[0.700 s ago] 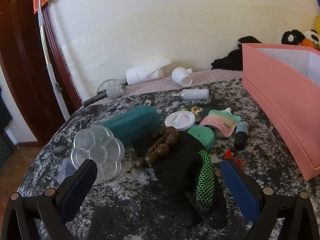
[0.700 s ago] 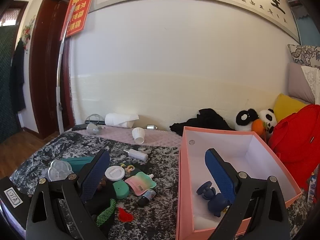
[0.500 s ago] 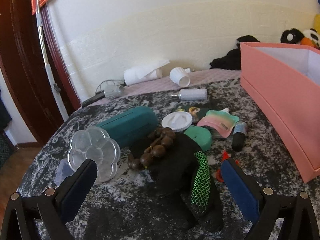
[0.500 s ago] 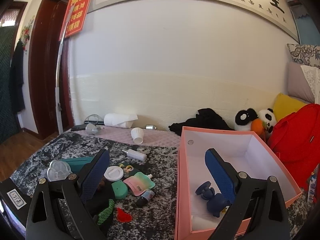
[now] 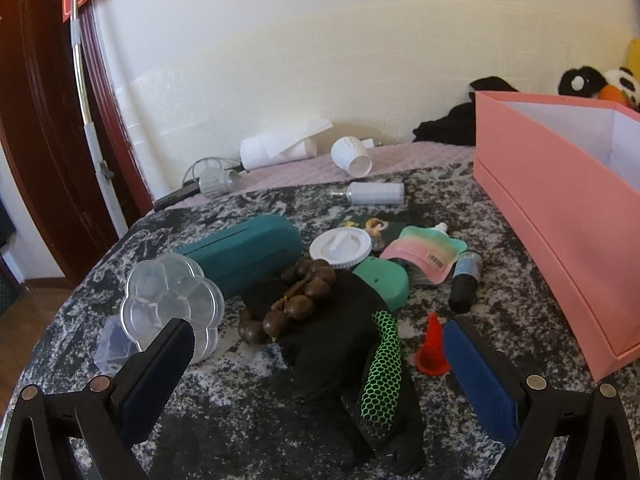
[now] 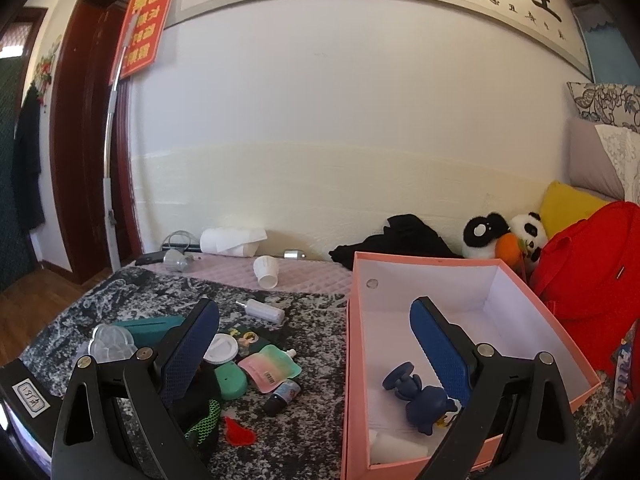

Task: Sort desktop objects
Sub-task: 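Move the left tool toward the black glove with green mesh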

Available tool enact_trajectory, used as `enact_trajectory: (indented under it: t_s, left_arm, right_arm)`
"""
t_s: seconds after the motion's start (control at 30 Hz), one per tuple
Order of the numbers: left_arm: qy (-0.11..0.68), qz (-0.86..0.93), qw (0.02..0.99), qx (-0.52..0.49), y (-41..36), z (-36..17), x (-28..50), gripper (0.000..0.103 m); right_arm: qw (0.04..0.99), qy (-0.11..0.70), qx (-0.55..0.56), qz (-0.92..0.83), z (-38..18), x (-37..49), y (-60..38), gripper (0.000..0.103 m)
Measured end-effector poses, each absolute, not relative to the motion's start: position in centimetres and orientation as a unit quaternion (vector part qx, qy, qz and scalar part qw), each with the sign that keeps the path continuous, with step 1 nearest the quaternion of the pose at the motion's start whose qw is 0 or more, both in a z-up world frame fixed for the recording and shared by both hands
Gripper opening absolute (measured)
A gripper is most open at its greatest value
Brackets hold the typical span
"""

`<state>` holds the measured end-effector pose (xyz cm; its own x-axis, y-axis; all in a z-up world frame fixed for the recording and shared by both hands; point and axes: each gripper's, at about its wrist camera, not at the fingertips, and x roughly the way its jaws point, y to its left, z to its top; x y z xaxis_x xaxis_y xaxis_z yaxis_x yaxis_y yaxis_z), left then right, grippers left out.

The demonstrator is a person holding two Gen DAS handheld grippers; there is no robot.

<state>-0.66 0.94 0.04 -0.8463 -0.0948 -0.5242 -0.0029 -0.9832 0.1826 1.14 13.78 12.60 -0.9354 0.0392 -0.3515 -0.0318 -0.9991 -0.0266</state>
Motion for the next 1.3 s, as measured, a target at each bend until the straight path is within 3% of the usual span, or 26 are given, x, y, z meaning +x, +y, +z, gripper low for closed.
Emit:
enact_trajectory:
  t_s: [0.63,0.93,1.3]
  left_arm:
    - [-0.048,-0.954,0.061,0.291,-5.2,-0.4,-0.1,0.102]
    - [-0.032,-0.945,-0.01,0.325,-2.3,-2.5,-1.2,0.102]
    - [-0.039,-0.923,-0.018,0.382,1.6,-5.9,-3.9,0.102]
  right_arm:
    - [-0.025,-0.048,-0.2,0.978,10.6,2.1,9.3,0.098]
    - [-0.02,-0.042,-0.225,0.973,9.0,1.2,10.3,0.098]
    - [-0.015,0.001,-0.246,0.969,8.4,-0.6,13.2,0.098]
